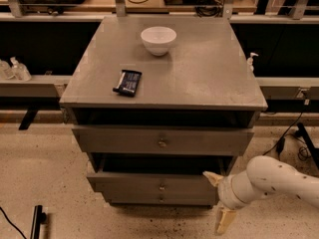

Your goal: Open middle drawer

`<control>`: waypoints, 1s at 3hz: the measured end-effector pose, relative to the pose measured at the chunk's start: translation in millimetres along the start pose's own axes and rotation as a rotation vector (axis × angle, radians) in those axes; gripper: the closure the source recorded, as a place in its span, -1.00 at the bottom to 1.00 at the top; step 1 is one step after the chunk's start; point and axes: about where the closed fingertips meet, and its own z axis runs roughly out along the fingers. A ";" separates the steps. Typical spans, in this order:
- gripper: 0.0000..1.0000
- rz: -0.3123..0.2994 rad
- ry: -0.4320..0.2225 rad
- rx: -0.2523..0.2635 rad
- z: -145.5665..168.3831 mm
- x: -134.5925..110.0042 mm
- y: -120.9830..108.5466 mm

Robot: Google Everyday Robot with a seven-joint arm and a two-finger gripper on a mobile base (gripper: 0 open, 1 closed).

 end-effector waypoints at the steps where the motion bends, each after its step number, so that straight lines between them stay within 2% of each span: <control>1: -1.00 -0.015 -0.004 -0.001 14.2 -4.1 -24.3; 3: -0.92 0.032 0.003 -0.040 60.1 9.6 -54.7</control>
Offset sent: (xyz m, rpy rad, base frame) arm 0.0772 0.0202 -0.0561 -0.0065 0.0619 -0.0213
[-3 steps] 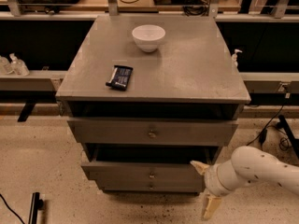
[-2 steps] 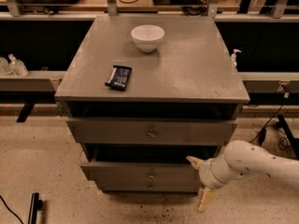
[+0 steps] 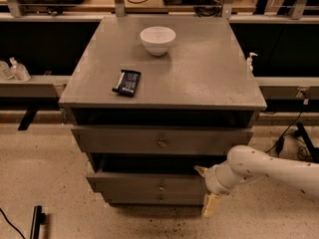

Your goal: Open middle drawer

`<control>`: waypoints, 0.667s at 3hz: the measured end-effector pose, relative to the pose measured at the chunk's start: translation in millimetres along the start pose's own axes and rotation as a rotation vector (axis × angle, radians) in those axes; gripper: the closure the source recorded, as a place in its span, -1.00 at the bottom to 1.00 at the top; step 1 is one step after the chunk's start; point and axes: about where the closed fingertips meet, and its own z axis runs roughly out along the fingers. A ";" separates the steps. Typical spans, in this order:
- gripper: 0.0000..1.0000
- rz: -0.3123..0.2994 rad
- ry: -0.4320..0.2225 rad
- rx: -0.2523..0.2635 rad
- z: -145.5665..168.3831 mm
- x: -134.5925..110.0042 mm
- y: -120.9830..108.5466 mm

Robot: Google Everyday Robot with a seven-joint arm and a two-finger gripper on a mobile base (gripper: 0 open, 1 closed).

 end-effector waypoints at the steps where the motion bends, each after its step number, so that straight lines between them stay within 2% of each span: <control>1: -0.61 0.023 0.003 -0.003 12.1 6.2 -7.4; 2: -0.23 0.040 0.007 0.003 16.8 10.6 -11.6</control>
Offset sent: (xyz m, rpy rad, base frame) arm 0.0217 -0.0070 -0.0220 -0.0100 0.0097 -0.0673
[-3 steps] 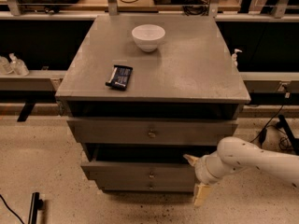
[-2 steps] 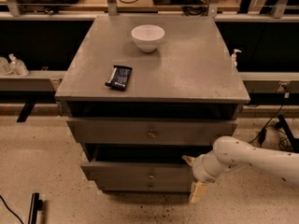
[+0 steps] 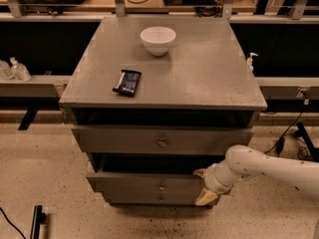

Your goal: Open middle drawer

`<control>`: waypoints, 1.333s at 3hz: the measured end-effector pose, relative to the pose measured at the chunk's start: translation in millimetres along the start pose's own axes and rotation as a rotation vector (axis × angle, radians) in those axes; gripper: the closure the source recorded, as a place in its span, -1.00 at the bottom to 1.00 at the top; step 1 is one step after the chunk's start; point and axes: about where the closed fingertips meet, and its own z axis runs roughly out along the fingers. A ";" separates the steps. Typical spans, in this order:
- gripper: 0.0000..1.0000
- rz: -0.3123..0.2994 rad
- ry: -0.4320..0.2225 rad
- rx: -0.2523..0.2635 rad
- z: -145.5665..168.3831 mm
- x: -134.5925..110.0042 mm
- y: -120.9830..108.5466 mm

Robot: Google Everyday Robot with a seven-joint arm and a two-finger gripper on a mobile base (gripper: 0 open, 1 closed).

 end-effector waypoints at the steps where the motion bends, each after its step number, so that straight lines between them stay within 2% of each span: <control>1: 0.18 0.003 0.006 -0.005 2.8 1.4 2.9; 2: 0.68 0.000 0.008 -0.024 5.7 2.2 10.3; 3: 0.70 0.000 0.008 -0.024 5.7 2.1 10.3; 4: 0.32 0.000 0.008 -0.024 0.4 -0.4 9.8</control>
Offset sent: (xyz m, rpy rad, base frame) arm -0.0320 0.0001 -0.0162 -0.0184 0.0676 0.0417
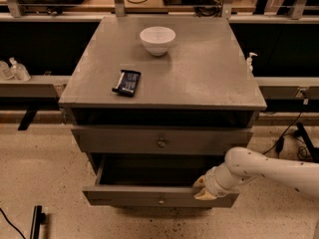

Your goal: Open middle drawer

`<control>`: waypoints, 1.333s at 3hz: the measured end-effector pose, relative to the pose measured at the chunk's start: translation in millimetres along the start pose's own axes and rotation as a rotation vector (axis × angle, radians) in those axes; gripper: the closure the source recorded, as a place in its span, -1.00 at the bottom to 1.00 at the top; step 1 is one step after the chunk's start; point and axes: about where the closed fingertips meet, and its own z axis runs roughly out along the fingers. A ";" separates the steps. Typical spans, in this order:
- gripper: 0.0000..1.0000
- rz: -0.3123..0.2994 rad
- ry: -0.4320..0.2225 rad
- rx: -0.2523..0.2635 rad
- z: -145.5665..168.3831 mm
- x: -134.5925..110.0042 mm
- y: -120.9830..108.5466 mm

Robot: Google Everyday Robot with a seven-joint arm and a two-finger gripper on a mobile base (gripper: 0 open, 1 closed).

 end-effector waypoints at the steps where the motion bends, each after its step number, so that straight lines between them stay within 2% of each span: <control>1: -0.12 0.000 0.000 0.000 0.0 0.0 0.0; 3: -0.99 -0.001 -0.002 -0.007 3.1 -0.9 2.1; 4: -1.00 0.032 -0.028 -0.030 7.2 3.0 0.3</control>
Offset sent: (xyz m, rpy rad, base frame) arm 0.0000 0.0000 0.0000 0.0000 0.0000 0.0000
